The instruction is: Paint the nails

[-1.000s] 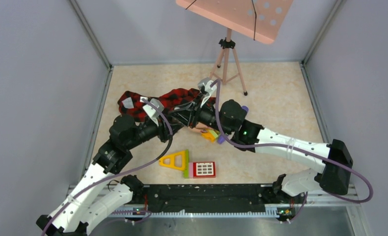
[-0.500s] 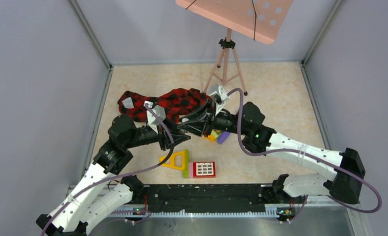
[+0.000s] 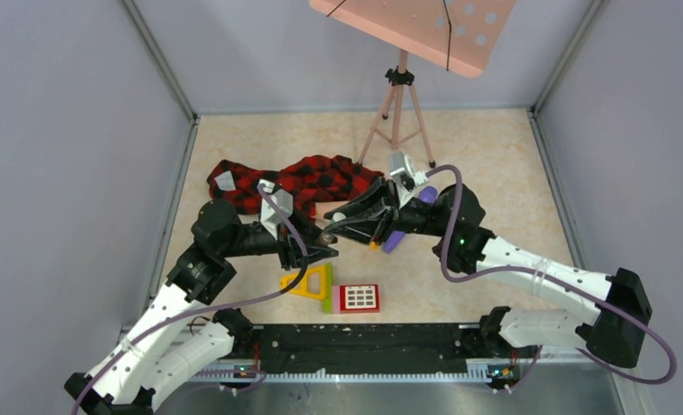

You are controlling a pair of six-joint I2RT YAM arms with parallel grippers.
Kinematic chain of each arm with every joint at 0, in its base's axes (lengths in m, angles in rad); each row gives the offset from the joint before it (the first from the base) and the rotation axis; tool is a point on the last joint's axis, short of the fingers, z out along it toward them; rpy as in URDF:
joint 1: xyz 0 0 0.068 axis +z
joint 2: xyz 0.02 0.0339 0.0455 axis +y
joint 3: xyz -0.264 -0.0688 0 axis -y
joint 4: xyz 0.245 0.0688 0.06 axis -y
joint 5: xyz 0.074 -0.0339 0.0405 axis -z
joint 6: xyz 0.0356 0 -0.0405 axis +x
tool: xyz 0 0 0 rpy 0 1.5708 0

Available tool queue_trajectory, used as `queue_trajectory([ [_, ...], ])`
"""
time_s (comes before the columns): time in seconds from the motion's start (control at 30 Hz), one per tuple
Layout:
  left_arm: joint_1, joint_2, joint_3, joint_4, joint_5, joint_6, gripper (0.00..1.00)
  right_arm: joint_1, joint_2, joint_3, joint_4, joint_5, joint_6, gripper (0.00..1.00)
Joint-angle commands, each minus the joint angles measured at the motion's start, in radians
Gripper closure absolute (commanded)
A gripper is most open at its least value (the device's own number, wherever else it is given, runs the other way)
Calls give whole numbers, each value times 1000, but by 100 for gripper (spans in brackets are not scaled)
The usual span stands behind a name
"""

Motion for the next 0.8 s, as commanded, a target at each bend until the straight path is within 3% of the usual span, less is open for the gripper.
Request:
queue_trajectory([
  [0.0,6,-5,10,43,30,-8,100,-13,-40,7,109,-60,10,100],
  [0.77,6,-19,13,2,-105,18,100,-35,-66,-35,180,34,87,100],
])
